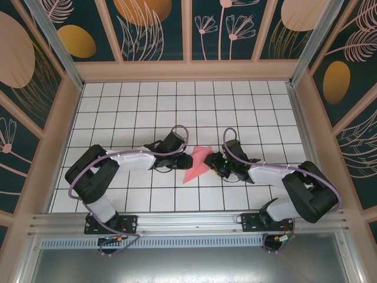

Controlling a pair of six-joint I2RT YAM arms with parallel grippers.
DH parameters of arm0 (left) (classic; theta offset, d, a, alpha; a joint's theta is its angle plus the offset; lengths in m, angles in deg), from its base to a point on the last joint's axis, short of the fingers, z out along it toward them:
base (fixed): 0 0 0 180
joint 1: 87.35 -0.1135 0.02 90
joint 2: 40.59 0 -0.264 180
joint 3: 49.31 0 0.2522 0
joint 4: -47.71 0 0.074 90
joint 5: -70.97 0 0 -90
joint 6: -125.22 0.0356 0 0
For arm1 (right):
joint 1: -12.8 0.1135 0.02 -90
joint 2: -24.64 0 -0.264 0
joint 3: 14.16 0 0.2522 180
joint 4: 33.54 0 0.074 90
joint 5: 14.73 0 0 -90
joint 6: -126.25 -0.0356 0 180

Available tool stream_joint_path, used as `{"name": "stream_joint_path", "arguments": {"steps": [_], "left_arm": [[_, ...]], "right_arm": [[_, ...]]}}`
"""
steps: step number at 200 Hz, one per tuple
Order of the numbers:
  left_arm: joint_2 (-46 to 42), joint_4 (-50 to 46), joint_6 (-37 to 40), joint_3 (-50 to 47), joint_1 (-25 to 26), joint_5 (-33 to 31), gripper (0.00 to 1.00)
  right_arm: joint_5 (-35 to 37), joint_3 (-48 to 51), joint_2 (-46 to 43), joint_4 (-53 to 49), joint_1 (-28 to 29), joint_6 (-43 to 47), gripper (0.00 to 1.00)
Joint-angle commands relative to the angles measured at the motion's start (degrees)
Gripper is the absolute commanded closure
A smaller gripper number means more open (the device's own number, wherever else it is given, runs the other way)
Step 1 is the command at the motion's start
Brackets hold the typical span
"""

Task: Fold a paper plane with a square sheet of paper (pick it up from the middle)
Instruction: Turn over the paper at the center of the table.

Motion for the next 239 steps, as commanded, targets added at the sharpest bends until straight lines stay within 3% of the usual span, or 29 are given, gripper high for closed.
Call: {"name": "stream_joint_path", "arguments": {"steps": [1,239], "left_arm": [[1.96,0.19,0.20,0.98,-0.08,1.15,0.63],[5.18,0.94,0.40,0.82,-0.10,3.52,0.71]], "right_arm": [[0.54,0.43,0.78,2.15,0.64,-0.76,0.51],[-2.65,-6.27,9.00,7.80,1.12,0.23,0.53]]}}
